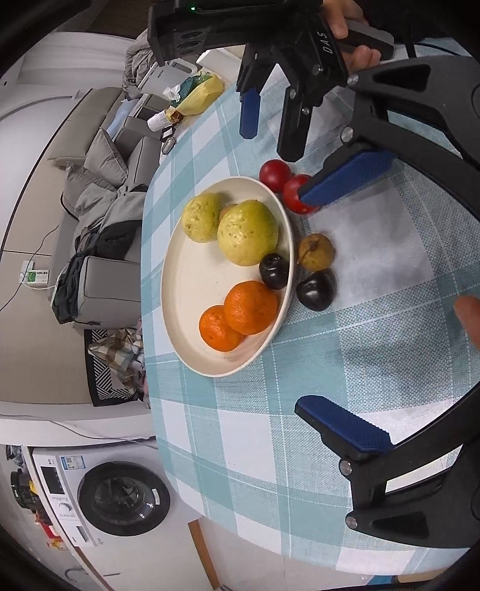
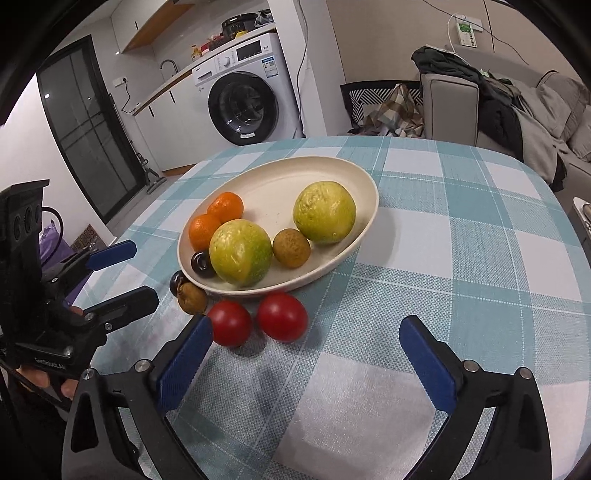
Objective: Organize fruits
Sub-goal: 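Withdraw both open tools from the plate toward the remaining fruit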
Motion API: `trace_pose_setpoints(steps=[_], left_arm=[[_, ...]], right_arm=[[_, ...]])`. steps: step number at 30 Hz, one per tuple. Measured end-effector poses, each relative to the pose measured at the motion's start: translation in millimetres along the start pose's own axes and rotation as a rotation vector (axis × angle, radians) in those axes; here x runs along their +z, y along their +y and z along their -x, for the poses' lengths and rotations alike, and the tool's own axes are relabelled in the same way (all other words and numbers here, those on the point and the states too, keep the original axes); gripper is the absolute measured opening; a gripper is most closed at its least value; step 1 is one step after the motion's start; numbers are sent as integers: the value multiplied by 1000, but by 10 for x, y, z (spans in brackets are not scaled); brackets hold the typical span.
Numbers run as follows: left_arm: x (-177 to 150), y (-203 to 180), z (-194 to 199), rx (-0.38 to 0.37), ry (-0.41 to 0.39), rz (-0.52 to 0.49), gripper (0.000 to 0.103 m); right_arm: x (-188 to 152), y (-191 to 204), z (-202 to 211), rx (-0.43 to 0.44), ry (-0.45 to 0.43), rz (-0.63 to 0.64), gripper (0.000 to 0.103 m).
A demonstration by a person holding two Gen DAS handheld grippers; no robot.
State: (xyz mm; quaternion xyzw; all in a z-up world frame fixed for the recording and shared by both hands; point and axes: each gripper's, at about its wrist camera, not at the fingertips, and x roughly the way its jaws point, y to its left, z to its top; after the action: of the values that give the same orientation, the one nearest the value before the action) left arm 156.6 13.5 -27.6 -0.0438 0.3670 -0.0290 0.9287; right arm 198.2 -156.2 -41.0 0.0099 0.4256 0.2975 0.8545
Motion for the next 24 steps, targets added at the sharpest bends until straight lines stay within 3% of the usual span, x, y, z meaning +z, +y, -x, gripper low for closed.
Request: trace_pose_setpoints(steps=[5, 8, 24], left_arm=[[-6, 42, -64, 7, 23, 11, 102], [3, 63, -59, 21, 20, 9, 102], [15, 286, -143, 100, 48, 73, 102]], right_arm=[[-6, -71, -6, 16, 17, -30, 100], [-2, -78, -18, 2, 29, -25, 80], [6, -61, -105, 19, 49, -11, 60]])
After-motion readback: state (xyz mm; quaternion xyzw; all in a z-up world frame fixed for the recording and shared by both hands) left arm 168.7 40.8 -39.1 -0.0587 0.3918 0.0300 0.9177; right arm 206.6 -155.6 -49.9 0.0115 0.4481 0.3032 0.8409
